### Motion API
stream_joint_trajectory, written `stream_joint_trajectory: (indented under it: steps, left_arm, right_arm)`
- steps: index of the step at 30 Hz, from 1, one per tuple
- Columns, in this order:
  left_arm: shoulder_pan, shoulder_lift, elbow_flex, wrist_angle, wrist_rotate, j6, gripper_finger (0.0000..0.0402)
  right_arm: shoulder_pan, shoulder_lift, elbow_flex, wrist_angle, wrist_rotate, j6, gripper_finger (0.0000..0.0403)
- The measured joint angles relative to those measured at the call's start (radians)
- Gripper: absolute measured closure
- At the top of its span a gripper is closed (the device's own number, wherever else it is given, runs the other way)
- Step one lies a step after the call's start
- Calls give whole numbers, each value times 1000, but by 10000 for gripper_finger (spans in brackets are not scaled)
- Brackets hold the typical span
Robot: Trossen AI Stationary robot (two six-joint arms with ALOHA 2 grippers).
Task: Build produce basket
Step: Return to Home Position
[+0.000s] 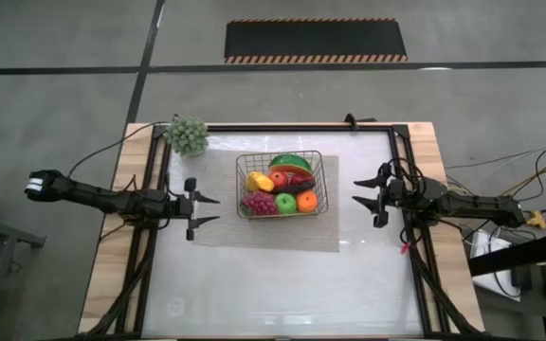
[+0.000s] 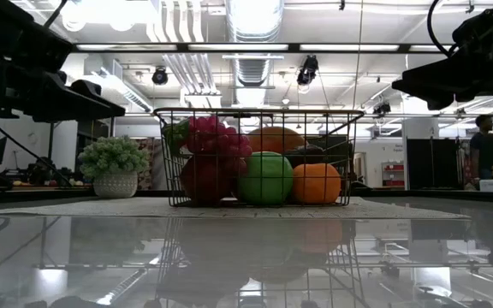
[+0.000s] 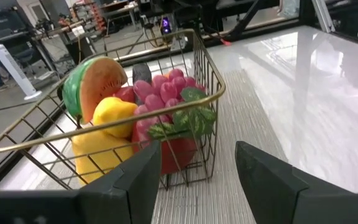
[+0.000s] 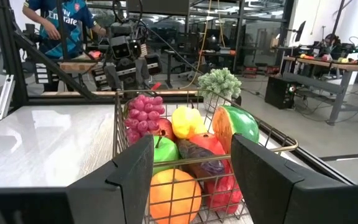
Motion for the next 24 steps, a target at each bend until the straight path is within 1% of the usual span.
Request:
stream_joint_trajectory:
  steps: [24]
  left_arm:
    - [0, 138, 0, 0, 0, 0, 213]
  right_arm:
    - [0, 0, 1, 0, 0, 0, 202]
